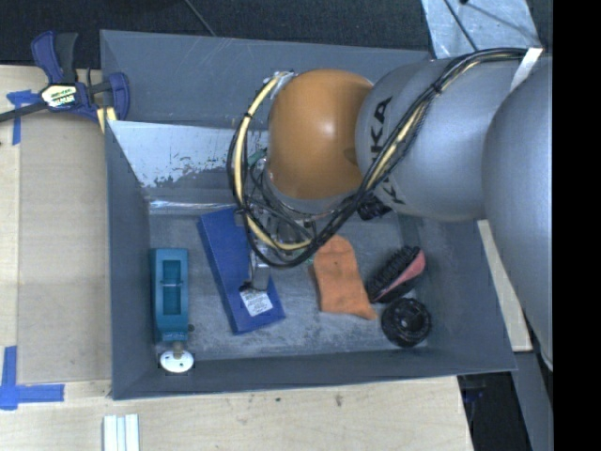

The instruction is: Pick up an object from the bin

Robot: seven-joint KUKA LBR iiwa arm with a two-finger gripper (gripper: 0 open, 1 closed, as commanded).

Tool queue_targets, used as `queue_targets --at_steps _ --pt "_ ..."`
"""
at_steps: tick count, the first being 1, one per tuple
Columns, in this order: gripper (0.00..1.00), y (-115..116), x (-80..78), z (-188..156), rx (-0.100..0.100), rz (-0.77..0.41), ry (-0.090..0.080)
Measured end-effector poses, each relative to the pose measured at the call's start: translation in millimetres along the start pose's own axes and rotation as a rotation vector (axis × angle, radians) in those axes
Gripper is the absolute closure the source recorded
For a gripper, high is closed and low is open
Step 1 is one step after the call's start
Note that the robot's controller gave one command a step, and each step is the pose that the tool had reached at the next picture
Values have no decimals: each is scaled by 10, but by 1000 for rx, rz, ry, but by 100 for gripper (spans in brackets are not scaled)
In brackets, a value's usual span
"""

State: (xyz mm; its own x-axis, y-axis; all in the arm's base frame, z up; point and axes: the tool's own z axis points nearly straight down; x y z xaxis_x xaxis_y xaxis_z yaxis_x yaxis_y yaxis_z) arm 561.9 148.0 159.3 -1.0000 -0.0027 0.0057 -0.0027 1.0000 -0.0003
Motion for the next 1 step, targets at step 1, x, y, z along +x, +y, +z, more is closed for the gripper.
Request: queue_targets --at_steps 1 --pt "0 -7 -19 -49 -1 3 -8"
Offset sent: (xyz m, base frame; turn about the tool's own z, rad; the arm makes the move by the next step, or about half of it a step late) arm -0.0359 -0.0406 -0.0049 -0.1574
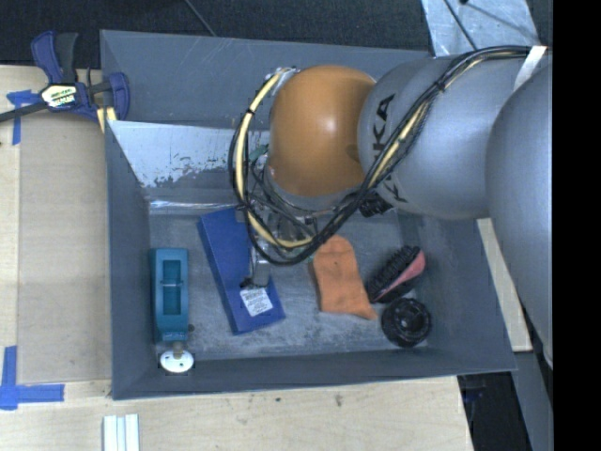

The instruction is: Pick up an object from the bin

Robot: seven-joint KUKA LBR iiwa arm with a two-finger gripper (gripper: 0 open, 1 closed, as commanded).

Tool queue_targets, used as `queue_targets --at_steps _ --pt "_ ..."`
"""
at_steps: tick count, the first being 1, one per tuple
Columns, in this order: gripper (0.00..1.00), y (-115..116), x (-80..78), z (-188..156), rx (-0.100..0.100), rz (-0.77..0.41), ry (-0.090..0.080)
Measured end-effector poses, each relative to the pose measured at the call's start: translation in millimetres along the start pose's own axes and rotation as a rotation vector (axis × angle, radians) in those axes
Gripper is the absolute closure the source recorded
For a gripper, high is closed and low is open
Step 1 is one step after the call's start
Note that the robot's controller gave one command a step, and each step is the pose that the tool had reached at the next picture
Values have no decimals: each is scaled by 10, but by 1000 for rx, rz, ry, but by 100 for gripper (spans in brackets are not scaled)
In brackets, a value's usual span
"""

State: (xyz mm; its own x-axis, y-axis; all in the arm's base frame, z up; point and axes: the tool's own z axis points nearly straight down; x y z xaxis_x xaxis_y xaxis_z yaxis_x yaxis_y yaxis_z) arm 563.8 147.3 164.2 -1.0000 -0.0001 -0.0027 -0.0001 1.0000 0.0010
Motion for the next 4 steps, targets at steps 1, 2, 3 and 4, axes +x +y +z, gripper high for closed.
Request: queue_targets --at_steps 1,2,3,4 --pt "0 -125 135 30 -1 -65 -2" --pt "0 -357 172 96 1 -101 1" --pt "0 -826 368 156 0 -15 -1" --pt "0 -1017 372 -114 2 59 1"
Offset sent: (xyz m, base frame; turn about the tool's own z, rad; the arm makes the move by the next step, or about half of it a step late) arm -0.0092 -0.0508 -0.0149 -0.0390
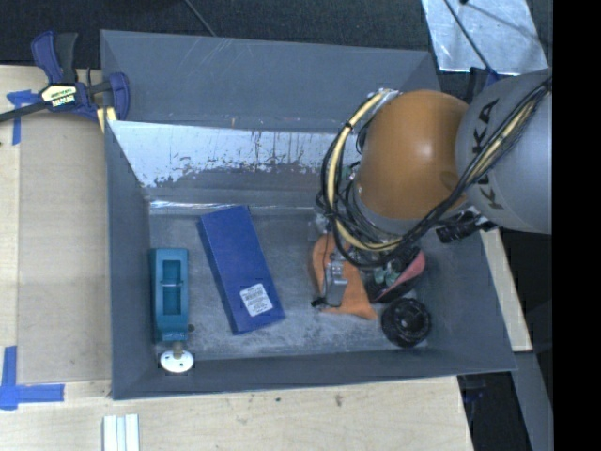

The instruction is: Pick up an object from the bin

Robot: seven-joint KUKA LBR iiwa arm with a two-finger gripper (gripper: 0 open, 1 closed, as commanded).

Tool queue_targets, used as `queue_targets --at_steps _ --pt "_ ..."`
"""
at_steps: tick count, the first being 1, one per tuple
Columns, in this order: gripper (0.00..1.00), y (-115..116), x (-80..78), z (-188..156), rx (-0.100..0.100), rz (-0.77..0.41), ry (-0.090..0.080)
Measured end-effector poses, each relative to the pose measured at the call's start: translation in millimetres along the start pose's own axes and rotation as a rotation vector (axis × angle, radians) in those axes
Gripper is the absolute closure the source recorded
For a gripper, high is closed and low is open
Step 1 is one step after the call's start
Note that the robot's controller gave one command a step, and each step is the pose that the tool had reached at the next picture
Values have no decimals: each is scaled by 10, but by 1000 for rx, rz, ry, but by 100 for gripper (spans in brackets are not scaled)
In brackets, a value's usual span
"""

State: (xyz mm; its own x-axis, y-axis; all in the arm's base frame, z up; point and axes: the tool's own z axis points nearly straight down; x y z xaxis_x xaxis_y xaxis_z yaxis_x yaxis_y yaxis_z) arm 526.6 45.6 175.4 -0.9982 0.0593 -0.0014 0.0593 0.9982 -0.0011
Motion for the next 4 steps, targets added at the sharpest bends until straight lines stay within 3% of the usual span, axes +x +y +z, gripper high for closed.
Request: queue_targets --at_steps 1,2,3,4 --pt "0 -277 29 230 -2 -99 -8" --pt "0 -395 -92 563 0 -225 -1" --pt "0 -579 -12 814 -1 55 0" --pt "100 -634 -109 1043 -1 -96 -3"
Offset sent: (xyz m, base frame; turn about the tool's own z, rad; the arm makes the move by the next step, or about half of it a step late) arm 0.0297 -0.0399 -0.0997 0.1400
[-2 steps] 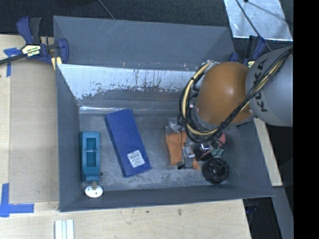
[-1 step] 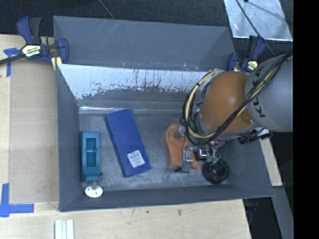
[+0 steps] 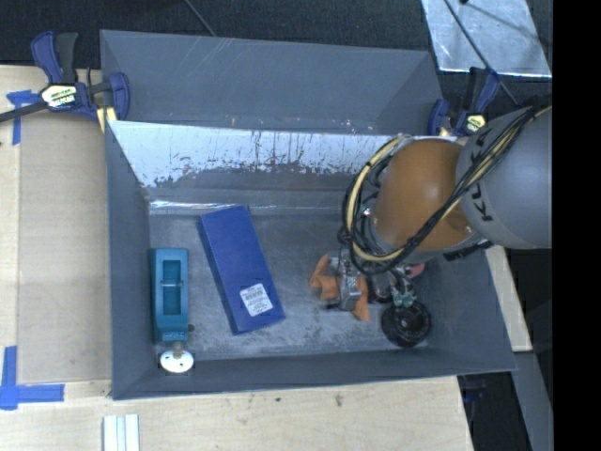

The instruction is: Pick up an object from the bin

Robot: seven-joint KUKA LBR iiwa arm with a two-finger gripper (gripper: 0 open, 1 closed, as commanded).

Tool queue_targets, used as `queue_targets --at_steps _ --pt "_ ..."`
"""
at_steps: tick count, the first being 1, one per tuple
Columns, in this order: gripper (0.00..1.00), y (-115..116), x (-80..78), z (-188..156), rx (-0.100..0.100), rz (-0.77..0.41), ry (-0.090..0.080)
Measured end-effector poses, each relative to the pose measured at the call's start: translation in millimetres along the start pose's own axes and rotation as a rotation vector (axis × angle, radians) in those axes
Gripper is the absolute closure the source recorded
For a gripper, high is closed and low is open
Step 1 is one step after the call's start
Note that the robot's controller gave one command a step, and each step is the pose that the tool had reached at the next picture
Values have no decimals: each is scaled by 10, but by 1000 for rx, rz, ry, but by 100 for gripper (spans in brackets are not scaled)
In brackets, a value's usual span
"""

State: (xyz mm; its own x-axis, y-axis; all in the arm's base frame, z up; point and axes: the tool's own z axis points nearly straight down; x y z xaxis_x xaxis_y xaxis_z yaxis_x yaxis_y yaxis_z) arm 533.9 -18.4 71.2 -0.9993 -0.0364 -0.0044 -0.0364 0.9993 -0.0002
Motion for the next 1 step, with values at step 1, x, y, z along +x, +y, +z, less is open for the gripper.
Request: queue_targets --at_steps 1 --pt "100 0 0 0 0 1 0"
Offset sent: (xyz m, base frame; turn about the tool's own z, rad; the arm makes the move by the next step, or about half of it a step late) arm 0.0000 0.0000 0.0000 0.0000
